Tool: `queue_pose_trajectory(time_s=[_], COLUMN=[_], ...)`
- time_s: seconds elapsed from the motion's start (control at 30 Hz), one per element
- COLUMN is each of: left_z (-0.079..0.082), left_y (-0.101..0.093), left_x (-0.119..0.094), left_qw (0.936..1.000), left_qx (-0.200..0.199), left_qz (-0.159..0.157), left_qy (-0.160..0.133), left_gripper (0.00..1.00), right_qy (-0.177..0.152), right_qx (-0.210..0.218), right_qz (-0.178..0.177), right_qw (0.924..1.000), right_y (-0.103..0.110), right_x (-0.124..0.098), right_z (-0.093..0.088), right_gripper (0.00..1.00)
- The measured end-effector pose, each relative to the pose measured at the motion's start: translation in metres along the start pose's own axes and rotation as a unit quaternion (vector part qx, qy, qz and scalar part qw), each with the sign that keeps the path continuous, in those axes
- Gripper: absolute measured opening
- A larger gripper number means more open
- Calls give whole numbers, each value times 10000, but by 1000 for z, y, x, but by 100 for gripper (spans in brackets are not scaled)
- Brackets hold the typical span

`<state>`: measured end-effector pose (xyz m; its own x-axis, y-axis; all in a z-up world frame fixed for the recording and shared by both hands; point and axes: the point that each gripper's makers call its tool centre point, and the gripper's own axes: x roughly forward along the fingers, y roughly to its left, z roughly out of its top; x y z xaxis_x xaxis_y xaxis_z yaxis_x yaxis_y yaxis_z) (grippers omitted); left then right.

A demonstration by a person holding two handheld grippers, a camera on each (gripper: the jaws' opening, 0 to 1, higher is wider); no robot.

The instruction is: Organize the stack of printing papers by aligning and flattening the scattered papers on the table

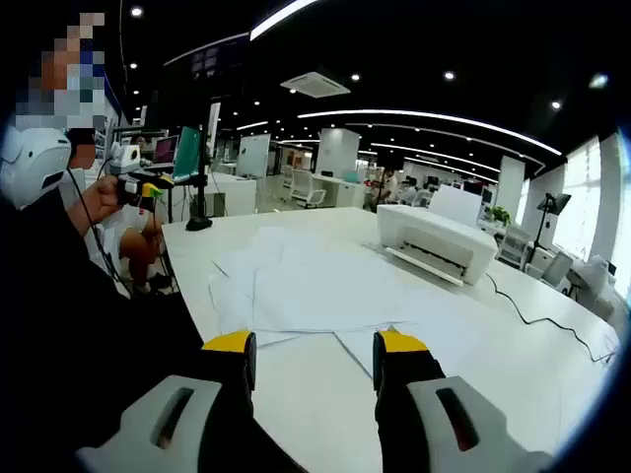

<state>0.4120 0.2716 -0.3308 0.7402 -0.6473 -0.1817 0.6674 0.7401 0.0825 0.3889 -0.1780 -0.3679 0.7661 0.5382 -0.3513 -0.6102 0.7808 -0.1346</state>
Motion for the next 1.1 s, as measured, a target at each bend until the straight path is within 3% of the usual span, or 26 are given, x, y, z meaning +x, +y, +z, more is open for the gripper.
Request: queue_pose_trajectory(time_s=[0.57,1.1], left_z=[-2,-6], left_y=[-3,-8], left_x=[2,7], left_qw=[9999,9997], left_qx=[-27,-36], left_qz=[-102,-192], left_qy=[25,117], left_gripper=[42,45], right_qy=[60,152], right_qx=[-19,39], right_qz=[36,-43], right_qw=[10000,9999], right_y=[-1,-10], right_x=[7,11], right_z=[2,-7], right_gripper=[47,52])
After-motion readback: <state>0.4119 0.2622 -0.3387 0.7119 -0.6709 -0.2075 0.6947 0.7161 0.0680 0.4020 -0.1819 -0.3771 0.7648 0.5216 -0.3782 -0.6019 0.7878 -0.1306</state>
